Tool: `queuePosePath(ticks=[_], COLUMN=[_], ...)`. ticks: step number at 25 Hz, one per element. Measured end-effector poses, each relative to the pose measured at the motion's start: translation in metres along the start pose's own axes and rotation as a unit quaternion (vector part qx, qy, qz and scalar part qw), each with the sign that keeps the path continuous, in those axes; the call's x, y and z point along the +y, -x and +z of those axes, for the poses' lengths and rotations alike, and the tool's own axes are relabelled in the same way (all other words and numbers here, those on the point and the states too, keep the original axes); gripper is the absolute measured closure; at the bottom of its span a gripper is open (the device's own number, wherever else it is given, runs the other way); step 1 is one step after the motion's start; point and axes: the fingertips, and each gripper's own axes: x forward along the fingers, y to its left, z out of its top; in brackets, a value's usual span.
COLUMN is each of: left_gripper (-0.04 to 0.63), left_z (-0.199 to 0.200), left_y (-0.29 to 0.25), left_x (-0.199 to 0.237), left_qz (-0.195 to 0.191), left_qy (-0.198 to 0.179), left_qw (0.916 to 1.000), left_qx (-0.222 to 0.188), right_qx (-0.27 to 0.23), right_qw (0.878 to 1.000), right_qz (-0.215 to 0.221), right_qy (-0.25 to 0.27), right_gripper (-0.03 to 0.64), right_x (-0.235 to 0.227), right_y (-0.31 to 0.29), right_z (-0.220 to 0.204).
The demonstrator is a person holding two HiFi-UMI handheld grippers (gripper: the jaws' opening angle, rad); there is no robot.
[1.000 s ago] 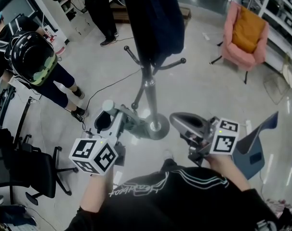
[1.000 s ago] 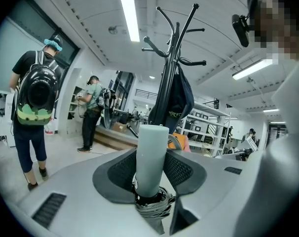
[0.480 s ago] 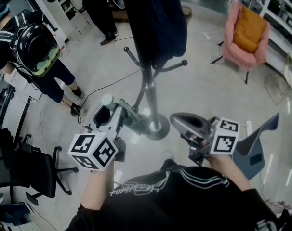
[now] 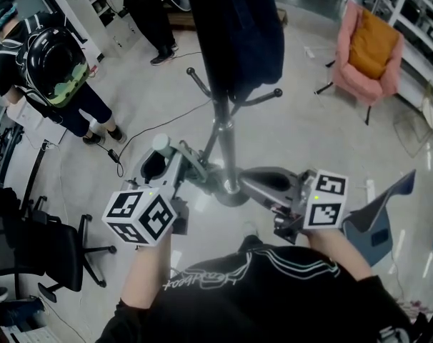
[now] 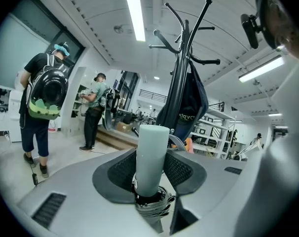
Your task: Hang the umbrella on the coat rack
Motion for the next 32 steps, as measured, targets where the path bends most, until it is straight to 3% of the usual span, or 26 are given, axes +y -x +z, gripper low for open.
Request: queuePosePath(ticks=[3,5,8,20,24,32], left_gripper=[0.437,0.437,0.437,0.437,0.437,0.437], left_z=[0.002,0.003,0.003,0.000,0.001,-0.001], left_y=[0.000,0.000,0.002,0.000,0.000,-0.003], left_x=[0.001,0.001,0.004,0.008,0.010,0.015], left_qz=[0.000,0.001,0.002,-0.004,-0.004,-0.004], left_qy=[0.002,0.001,0.001,0.001,0.000,0.002], left_qw=[1.0000,1.0000,1.0000,1.0000,1.0000,1.0000], left_qx=[-0.001,-0.001,-0.002,0.004,0.005,0.008], right_qx=[0.020,0.032,0.057,0.074,0.076,0.068], right_qw=[0.999,0.998,0.997,0.996,0.995,0.996], right_qz=[0.019,0.031,0.034,0.022,0.019,0.013], right_qy=[0.020,0.031,0.047,0.048,0.054,0.057], right_gripper=[0.588,0.499,0.472,0.474,0.535,0.548], right_x=[0.005,0.008,0.006,-0.004,-0.003,-0.005], right_y=[-0.017,-0.030,-0.052,-0.079,-0.079,-0.075], right_z=[-0.005,-0.008,-0.019,-0.032,-0.033,-0.027])
